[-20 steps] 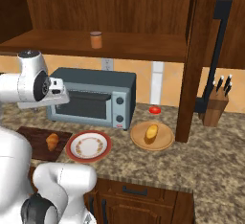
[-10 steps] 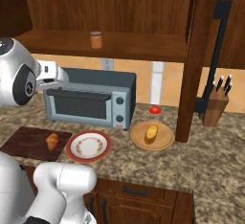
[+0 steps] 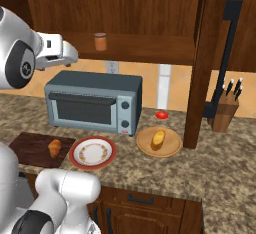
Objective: From the different types of pastries on the counter, select a croissant and place it on the cutting board. Then retrieve a jar of jam from the cabinet and place it alongside the croissant on the cutting board.
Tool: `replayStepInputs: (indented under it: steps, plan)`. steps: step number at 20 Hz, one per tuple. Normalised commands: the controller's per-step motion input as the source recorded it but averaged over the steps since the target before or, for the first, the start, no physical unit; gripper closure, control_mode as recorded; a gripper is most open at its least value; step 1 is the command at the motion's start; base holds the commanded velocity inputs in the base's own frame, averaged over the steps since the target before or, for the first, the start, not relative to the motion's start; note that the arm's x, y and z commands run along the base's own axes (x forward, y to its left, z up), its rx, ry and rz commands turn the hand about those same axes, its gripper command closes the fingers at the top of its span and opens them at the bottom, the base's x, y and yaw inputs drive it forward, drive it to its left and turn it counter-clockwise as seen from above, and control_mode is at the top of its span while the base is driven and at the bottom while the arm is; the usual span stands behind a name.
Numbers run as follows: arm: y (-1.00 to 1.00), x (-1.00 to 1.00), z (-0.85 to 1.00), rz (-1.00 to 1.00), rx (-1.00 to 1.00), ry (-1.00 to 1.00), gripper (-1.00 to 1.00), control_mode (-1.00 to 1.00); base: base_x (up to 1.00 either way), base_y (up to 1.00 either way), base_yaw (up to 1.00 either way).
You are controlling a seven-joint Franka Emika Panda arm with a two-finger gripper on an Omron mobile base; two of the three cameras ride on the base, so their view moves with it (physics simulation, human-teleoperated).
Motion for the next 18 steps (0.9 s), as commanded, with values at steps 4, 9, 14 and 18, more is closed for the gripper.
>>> replayStepInputs:
  steps: [4, 9, 14, 18]
  plan:
    - [-0.03, 0.05, -0.03, 0.00, 0.00, 0.05, -1.00, -1.00, 0.00, 0.00, 0.00]
    - [-0.15, 0.39, 0.00, 0.01, 0.00, -0.12, -1.00, -1.00, 0.00, 0.00, 0.00]
    - [-0.09, 0.64, 0.00, 0.00, 0.00, -0.12, -1.00, -1.00, 0.00, 0.00, 0.00]
    - [-0.04, 0.76, 0.00, -0.05, 0.00, -0.02, -1.00, -1.00, 0.00, 0.00, 0.00]
